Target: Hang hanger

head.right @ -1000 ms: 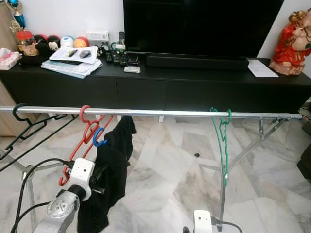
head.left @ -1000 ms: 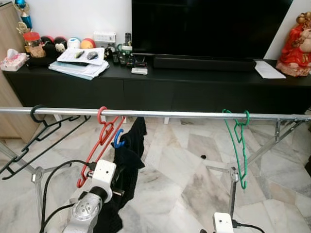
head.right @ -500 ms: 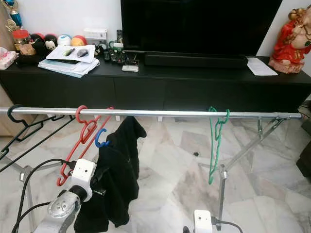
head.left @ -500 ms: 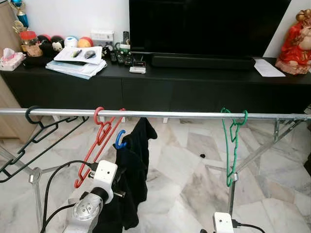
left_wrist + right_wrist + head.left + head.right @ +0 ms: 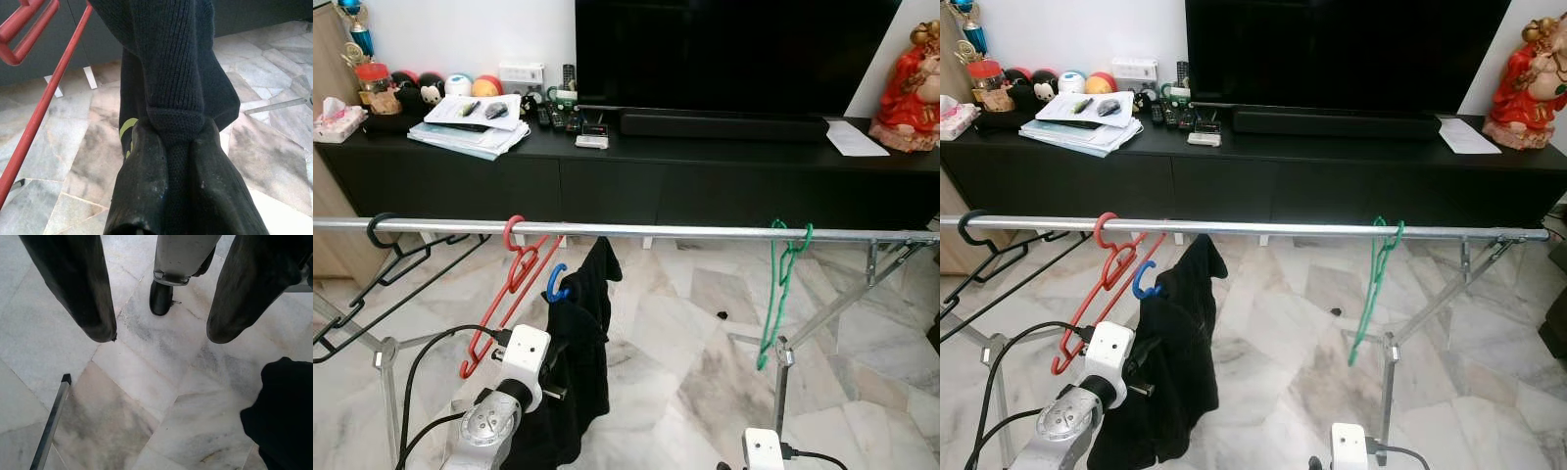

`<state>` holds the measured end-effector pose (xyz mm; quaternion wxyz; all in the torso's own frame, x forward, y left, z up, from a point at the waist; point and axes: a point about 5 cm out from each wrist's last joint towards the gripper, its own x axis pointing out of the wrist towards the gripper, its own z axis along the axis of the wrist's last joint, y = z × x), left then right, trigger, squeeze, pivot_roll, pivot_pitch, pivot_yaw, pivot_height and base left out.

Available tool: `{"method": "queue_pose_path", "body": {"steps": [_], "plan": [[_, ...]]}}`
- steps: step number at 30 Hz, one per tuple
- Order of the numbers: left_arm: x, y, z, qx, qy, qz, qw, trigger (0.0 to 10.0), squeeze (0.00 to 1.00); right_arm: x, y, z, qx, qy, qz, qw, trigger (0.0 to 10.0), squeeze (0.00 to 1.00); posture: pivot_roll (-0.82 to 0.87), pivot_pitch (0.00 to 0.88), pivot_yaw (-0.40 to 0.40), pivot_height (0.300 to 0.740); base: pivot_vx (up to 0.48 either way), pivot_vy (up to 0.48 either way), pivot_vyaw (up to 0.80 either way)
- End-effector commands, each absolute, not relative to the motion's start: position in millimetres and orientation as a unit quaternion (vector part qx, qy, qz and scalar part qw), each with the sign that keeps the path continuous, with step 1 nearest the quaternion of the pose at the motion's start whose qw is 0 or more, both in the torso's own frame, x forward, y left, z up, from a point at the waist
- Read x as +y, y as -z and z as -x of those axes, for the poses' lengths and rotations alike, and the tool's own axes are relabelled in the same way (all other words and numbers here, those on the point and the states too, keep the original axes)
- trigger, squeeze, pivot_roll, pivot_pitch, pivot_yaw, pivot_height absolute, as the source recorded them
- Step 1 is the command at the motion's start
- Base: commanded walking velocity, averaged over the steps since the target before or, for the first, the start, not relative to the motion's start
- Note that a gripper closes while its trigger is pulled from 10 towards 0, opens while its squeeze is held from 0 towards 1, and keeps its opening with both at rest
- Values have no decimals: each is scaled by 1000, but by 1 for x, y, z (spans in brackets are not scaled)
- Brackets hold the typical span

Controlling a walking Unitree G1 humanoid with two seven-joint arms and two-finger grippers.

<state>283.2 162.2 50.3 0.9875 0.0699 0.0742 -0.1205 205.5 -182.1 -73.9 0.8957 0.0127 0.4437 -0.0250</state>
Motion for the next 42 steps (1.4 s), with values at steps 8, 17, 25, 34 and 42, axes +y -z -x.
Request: {"method": "queue_pose_path", "body": {"steps": [8,17,25,34,42], "plan": [[160,-61,-286,51,124,-68,989,10000,0,-185,75,-203,448,34,-18,893,10000,0,89,76,-50,740,-285,0,0],[160,-61,-286,51,124,-68,989,10000,0,-185,75,-203,448,33,-17,893,10000,0,89,76,-50,740,-287,0,0],[160,-61,-286,50,124,-67,989,10000,0,-185,75,-203,448,33,-17,893,10000,0,90,77,-50,740,-288,0,0],[160,-62,-286,51,125,-68,989,10000,0,-184,75,-202,448,32,-18,893,10000,0,91,77,-49,740,-289,0,0],[160,-62,-286,52,125,-69,988,10000,0,-185,75,-203,445,38,-11,895,10000,0,93,77,-49,740,-289,0,0]]}}
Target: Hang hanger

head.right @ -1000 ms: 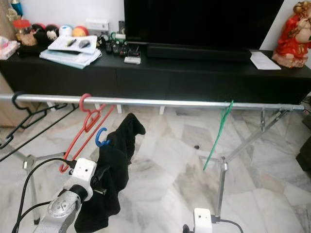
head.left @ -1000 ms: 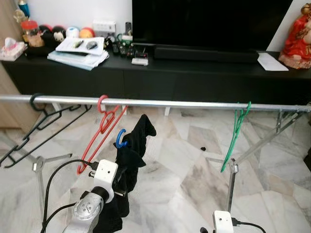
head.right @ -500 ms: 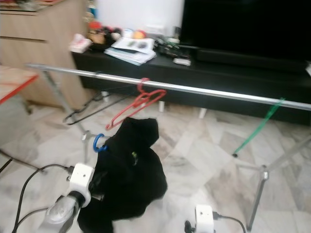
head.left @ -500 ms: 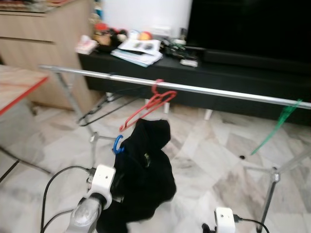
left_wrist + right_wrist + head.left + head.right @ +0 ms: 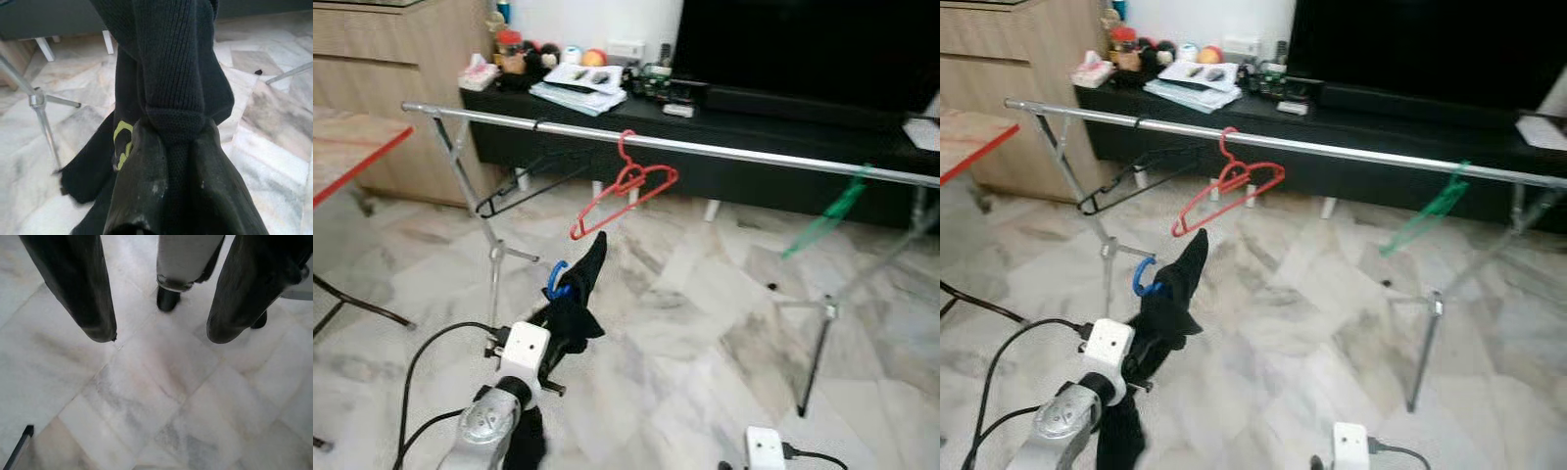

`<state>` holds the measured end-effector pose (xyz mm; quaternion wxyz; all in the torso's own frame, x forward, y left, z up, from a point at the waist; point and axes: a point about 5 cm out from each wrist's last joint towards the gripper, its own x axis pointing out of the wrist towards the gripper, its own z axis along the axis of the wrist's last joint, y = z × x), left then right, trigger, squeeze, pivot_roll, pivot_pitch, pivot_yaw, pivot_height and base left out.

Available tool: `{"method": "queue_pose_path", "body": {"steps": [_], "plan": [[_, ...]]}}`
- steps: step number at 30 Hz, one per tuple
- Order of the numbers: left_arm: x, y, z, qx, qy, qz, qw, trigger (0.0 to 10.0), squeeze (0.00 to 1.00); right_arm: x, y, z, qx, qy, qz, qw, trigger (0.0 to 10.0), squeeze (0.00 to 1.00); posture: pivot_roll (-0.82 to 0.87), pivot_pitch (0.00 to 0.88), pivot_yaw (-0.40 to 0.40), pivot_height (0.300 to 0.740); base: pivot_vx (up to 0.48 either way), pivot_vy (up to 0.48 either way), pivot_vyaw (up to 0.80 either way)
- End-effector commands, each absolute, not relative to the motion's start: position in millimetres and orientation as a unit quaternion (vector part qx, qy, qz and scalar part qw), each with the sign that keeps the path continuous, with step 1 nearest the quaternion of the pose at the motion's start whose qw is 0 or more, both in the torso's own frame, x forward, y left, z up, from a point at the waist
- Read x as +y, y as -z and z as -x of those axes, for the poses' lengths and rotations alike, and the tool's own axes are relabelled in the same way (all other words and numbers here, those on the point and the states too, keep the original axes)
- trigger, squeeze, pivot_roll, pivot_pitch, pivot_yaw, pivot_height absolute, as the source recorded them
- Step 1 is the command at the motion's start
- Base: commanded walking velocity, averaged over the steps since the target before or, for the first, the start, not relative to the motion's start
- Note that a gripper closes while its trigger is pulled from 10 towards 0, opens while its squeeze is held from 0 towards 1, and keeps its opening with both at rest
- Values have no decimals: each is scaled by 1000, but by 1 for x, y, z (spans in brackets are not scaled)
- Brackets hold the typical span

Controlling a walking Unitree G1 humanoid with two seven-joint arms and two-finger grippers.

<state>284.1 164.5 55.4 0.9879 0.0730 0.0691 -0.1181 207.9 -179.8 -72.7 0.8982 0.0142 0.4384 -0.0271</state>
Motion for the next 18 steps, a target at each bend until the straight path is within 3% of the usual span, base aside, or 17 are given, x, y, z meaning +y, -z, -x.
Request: {"method": "queue_pose_path", "body": {"steps": [1,18], "plan": [[160,-62,-286,52,125,-69,988,10000,0,-185,75,-203,445,39,-12,895,10000,0,93,77,-49,740,-292,0,0],[160,-63,-286,52,125,-69,988,10000,0,-185,75,-203,445,37,-14,895,10000,0,93,77,-51,740,-290,0,0]]}}
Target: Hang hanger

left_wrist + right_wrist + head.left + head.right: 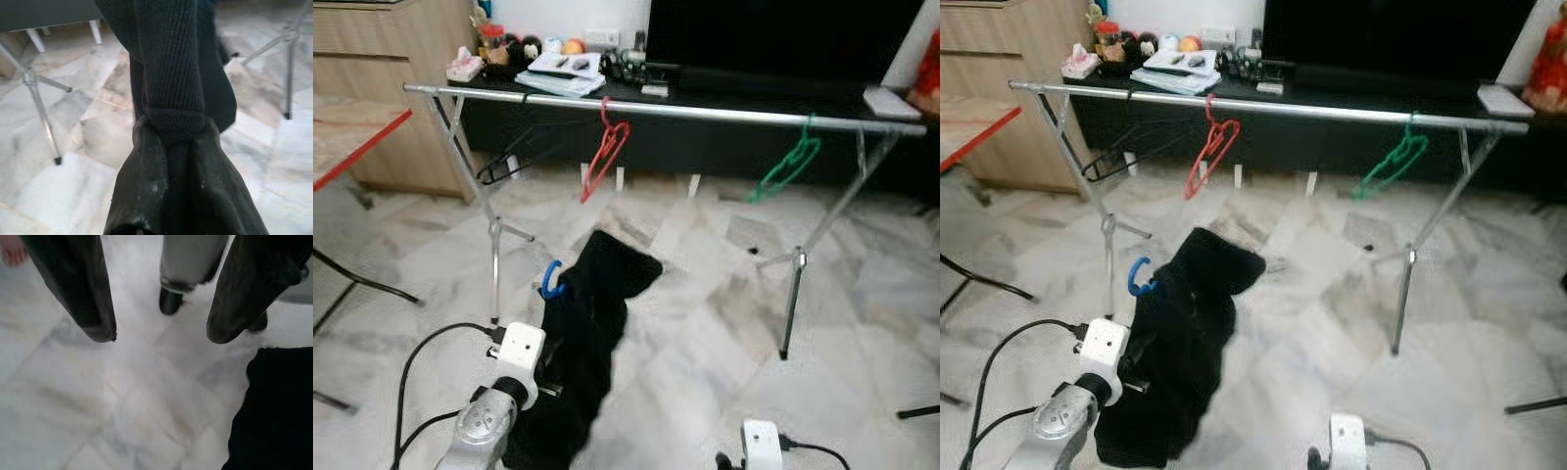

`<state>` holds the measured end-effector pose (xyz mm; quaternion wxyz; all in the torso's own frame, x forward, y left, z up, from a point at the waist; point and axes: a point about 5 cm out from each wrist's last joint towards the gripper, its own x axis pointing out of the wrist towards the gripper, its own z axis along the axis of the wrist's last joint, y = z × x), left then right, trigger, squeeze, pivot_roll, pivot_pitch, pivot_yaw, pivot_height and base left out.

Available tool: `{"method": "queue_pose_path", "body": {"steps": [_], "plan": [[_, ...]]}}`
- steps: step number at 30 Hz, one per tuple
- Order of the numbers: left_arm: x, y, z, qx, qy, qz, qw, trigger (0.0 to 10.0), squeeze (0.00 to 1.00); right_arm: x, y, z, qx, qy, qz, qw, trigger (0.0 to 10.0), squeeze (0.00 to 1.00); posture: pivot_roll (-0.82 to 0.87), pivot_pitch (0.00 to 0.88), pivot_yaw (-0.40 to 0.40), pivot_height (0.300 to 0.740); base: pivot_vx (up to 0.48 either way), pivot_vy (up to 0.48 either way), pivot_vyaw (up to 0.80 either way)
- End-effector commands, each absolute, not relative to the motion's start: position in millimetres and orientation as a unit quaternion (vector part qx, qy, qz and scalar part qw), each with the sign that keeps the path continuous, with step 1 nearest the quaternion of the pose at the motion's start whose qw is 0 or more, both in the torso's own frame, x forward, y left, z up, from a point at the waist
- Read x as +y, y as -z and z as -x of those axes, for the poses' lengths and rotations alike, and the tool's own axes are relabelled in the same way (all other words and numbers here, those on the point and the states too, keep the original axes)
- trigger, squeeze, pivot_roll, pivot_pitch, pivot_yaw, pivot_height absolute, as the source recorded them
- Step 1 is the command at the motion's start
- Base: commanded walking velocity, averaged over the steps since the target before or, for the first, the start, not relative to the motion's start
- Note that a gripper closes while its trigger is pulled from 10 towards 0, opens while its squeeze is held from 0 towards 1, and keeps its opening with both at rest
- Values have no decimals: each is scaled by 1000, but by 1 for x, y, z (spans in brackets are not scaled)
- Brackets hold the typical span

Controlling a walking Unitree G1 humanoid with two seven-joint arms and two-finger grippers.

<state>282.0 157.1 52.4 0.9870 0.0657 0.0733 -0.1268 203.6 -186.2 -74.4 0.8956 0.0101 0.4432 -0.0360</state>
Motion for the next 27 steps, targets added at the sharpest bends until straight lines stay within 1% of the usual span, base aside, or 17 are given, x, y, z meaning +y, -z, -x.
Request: {"method": "queue_pose_path", "body": {"steps": [1,16,24,27], "plan": [[160,-63,-286,51,125,-70,988,10000,0,-185,75,-203,445,37,-14,895,10000,0,93,77,-51,740,-296,0,0],[159,-64,-287,50,130,-73,988,10000,0,-185,75,-203,445,36,-12,895,10000,0,95,63,-49,740,-294,0,0],[159,-66,-289,47,135,-85,986,10000,0,-185,74,-204,428,40,-19,903,10000,0,99,53,-49,740,0,0,0],[158,-69,-291,43,143,-88,985,10000,0,-186,72,-205,409,53,-32,911,10000,0,104,52,-51,740,0,0,0]]}}
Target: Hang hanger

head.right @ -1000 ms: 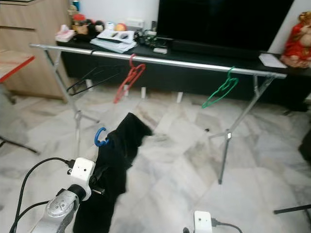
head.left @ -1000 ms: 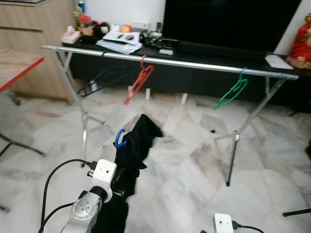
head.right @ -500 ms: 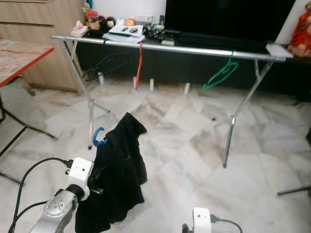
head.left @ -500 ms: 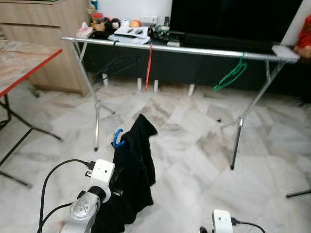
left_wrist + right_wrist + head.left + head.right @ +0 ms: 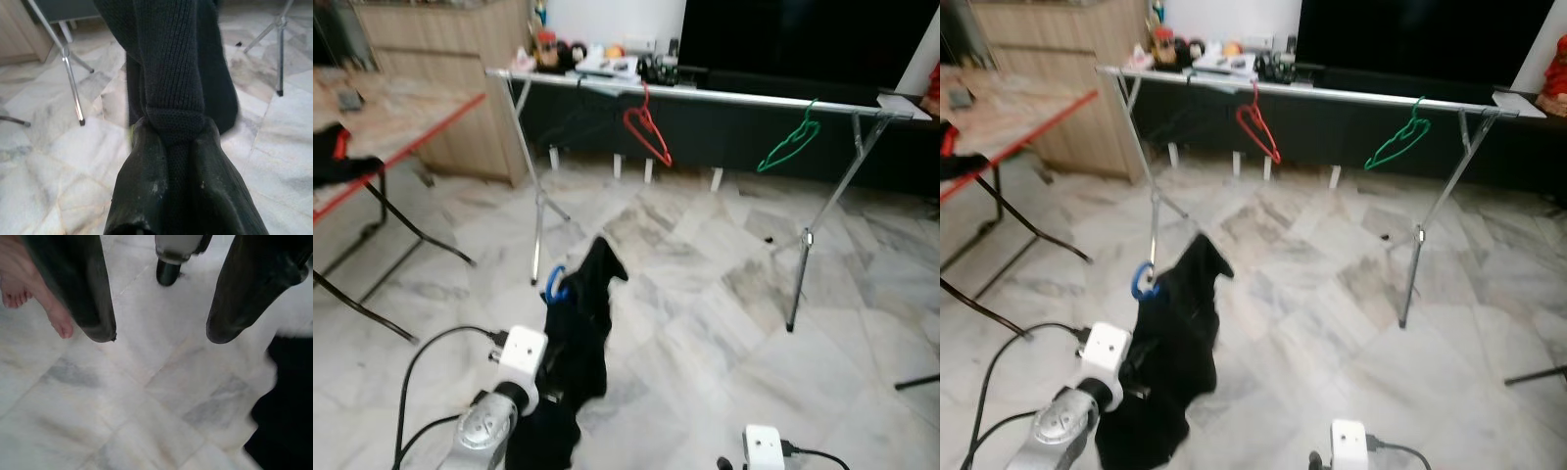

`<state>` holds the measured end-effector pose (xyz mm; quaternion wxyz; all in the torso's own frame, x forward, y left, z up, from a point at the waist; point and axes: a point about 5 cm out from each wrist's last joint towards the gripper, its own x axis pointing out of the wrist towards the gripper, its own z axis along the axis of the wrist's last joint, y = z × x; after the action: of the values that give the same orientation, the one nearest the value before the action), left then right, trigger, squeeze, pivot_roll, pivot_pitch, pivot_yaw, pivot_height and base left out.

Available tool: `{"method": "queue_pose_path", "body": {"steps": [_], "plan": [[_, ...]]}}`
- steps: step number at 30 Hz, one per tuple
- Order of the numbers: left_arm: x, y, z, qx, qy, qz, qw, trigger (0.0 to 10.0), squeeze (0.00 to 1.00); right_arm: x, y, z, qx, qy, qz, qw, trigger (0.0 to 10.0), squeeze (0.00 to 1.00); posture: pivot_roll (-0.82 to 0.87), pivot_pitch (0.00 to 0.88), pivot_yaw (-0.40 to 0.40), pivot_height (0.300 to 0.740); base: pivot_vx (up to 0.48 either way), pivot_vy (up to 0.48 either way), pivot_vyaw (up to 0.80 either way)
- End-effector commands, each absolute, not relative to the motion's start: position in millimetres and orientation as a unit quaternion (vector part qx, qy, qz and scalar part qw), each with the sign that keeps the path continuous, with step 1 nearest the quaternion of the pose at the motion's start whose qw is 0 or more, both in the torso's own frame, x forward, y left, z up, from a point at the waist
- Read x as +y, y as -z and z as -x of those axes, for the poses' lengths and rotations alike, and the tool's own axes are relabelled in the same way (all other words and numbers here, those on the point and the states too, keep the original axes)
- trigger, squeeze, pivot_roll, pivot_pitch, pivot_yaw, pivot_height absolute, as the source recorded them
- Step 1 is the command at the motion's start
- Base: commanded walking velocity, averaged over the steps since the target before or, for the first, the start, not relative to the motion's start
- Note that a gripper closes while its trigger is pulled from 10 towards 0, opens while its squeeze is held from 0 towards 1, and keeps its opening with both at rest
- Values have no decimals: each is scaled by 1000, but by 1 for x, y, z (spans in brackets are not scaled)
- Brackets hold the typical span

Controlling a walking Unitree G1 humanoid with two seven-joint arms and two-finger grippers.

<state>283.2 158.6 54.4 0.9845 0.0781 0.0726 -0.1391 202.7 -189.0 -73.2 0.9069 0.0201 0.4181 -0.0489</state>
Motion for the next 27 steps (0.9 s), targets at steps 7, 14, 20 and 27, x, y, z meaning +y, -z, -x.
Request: {"method": "queue_pose_path", "body": {"steps": [7,14,20,27], "plan": [[153,-75,-295,35,166,-91,981,10000,0,-185,65,-213,366,20,-6,930,10000,0,101,59,-55,740,0,0,0],[145,-91,-305,13,211,-106,972,10000,0,-179,56,-222,317,-37,-15,948,10000,0,95,70,-60,740,0,0,0],[138,-103,-314,-3,236,-109,965,10000,0,-173,51,-225,296,-84,-12,951,10000,0,83,70,-59,740,0,0,0],[122,-107,-318,-6,289,-122,949,10000,0,-171,48,-228,273,-100,-18,957,10000,0,74,70,-56,740,0,0,0]]}}
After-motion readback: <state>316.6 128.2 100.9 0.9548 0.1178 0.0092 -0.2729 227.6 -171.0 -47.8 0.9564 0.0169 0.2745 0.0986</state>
